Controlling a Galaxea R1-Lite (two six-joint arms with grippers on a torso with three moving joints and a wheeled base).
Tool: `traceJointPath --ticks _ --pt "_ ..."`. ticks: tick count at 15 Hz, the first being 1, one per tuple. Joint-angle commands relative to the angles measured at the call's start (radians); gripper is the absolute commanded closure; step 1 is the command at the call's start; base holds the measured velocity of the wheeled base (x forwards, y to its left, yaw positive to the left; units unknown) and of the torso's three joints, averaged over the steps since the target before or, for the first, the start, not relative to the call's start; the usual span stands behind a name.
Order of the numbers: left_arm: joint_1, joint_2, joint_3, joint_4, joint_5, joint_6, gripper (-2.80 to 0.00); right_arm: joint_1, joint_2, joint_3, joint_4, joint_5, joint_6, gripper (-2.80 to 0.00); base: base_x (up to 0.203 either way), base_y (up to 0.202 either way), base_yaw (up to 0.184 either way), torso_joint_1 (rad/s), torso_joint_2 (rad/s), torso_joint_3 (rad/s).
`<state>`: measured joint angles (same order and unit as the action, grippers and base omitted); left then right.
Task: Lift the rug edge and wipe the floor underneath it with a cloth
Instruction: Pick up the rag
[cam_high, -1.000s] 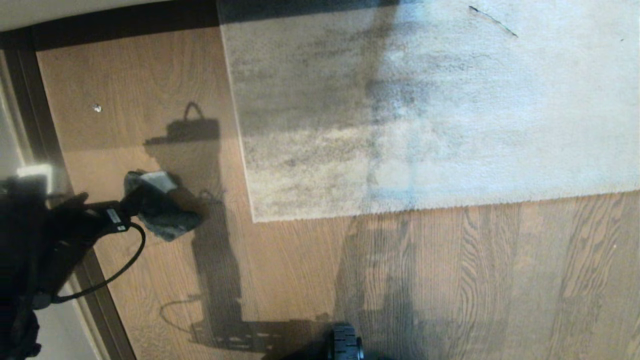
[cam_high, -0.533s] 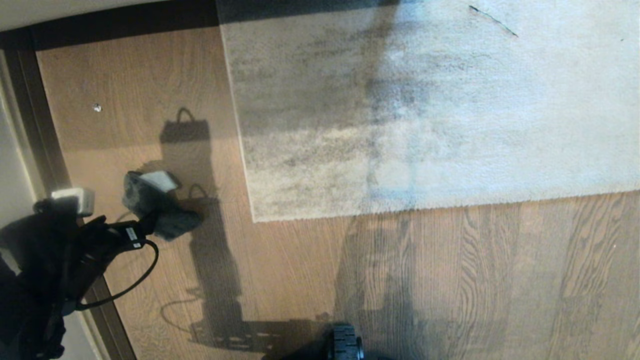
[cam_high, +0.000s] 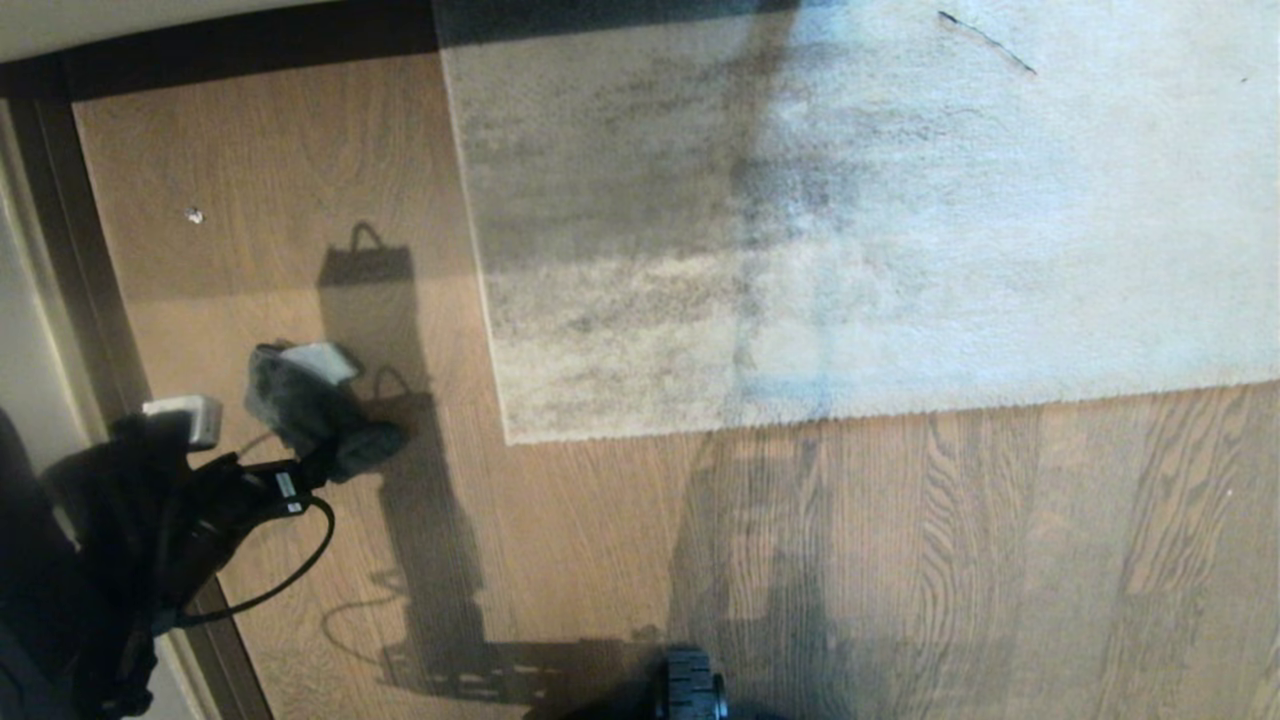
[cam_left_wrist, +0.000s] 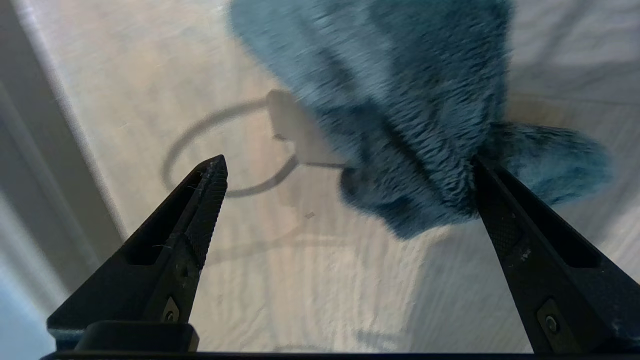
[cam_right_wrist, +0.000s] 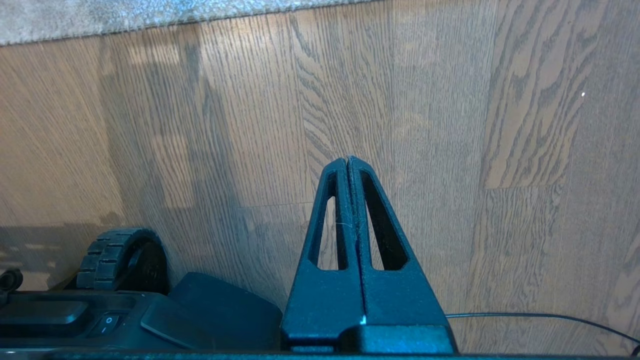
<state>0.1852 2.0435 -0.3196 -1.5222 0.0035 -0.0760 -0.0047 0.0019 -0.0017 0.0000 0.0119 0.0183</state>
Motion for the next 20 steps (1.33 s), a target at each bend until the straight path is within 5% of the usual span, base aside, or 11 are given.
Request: traceJointPath --ticks 1,20 --pt "-0.004 -0.003 -0.012 -0.048 -0.060 -0.003 -2.80 0.000 0.000 0.000 0.000 0.000 0.000 0.00 0.000 0.000 0.000 0.000 0.00 0.000" --pt "-0.003 -0.052 -0.097 -0.048 -0.071 -0.004 -2.80 0.000 0.000 0.000 0.000 0.000 0.000 0.00 0.000 0.000 0.000 0.000 0.00 0.000"
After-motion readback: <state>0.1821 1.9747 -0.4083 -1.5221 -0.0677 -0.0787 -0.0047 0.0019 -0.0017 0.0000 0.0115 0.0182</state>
